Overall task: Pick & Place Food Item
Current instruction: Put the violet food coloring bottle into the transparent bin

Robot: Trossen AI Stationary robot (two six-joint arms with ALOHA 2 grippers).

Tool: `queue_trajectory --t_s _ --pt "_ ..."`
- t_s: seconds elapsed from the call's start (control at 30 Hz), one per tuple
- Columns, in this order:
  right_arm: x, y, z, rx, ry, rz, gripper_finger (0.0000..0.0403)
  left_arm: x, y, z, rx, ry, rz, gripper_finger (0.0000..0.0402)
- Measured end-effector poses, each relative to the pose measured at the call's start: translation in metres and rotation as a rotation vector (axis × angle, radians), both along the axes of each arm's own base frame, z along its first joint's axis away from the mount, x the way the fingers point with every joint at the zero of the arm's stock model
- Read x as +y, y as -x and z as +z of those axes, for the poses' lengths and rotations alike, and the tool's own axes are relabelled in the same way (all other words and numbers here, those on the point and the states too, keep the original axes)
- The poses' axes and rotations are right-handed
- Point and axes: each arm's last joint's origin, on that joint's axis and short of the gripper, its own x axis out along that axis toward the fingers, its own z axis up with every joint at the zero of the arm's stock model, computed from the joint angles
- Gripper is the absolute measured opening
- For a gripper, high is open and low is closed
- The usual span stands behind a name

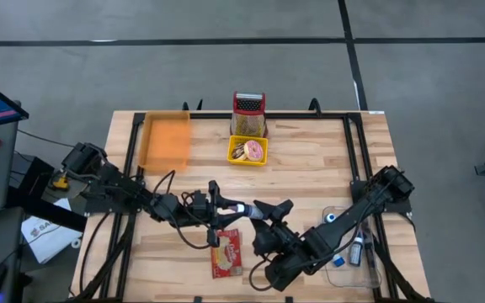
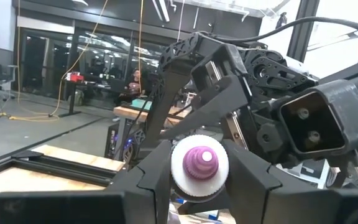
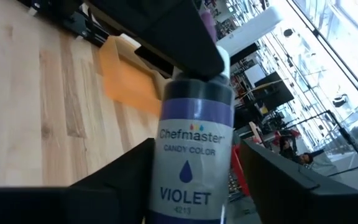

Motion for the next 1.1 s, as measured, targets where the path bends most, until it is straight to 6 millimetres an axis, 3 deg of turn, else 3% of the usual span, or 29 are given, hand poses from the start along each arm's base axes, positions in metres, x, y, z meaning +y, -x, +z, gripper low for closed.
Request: queue_trajectory --t_s 0.33,0.47,0.67,0.77,0.9,1.1 --pt "-0.001 -0.002 0.000 0.019 -0.004 0.012 0.0131 0.000 0.000 0.000 -0.001 -0.003 -0.005 0.0109" --pt "0.001 -0.001 0.000 0.021 0.001 0.016 0.0118 -0.001 0.000 0.000 -0.002 -0.016 -0.028 0.0115" --pt "0.003 0.001 0.000 0.028 0.001 0.026 0.0129 -0.003 0.001 0.000 -0.005 -0.067 -0.057 0.0239" --pt "0.003 0.001 -0.001 0.028 0.003 0.025 0.0129 -0.005 0.005 0.006 -0.020 -0.096 -0.062 0.0282" --pt "0.002 0.002 -0.001 0.042 0.013 0.025 0.0125 -0.011 0.019 0.022 -0.043 -0.158 -0.074 0.0308" --pt "0.013 0.011 -0.003 0.048 0.013 0.054 0.0127 -0.015 0.053 0.049 0.036 -0.285 -0.072 0.0315"
